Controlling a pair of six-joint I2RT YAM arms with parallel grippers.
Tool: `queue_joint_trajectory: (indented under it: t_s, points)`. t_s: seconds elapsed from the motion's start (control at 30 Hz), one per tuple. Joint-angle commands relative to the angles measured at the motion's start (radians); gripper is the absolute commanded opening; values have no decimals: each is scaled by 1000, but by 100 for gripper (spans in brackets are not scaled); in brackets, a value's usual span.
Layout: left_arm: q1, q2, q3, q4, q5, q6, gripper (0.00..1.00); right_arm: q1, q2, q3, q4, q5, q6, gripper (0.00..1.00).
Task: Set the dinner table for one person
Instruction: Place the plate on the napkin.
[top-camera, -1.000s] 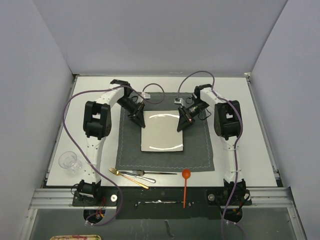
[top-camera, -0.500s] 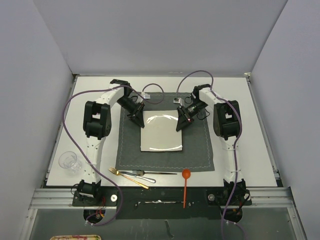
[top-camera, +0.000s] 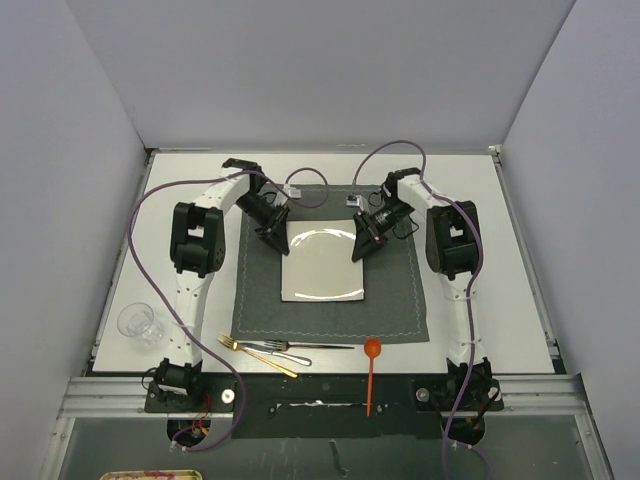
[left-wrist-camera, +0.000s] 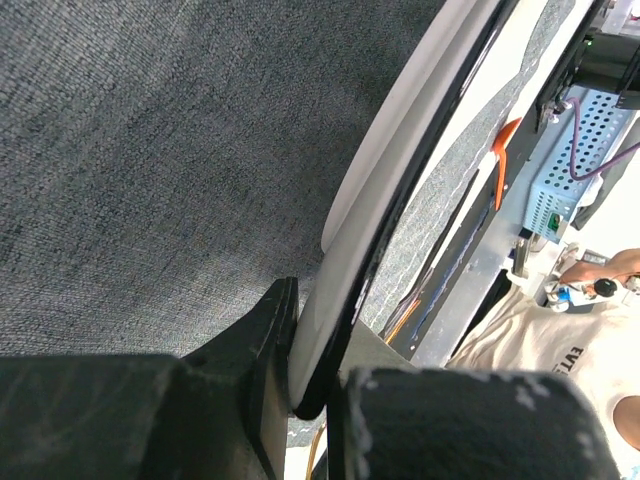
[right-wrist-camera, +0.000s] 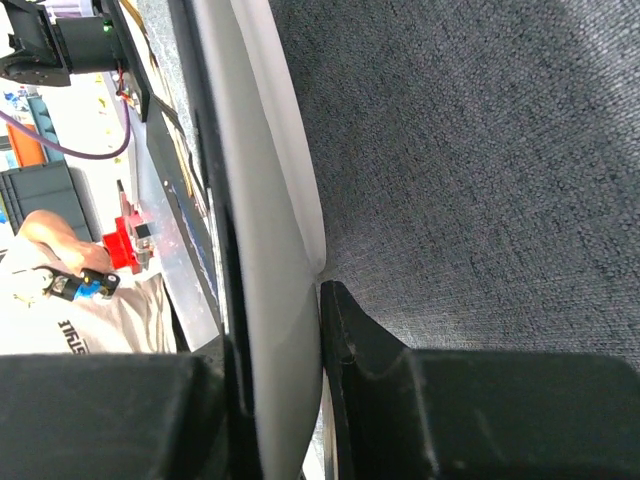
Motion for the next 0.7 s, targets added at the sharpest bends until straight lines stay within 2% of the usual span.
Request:
queue_joint_trajectory:
  t_s: [0.0, 0.67]
  points:
    - [-10, 0, 99, 62, 10, 29, 0, 50, -25, -4, -156, 141, 30, 0]
    - [-22, 17, 174, 20, -1, 30, 0, 9, -67, -43, -148, 157, 31, 0]
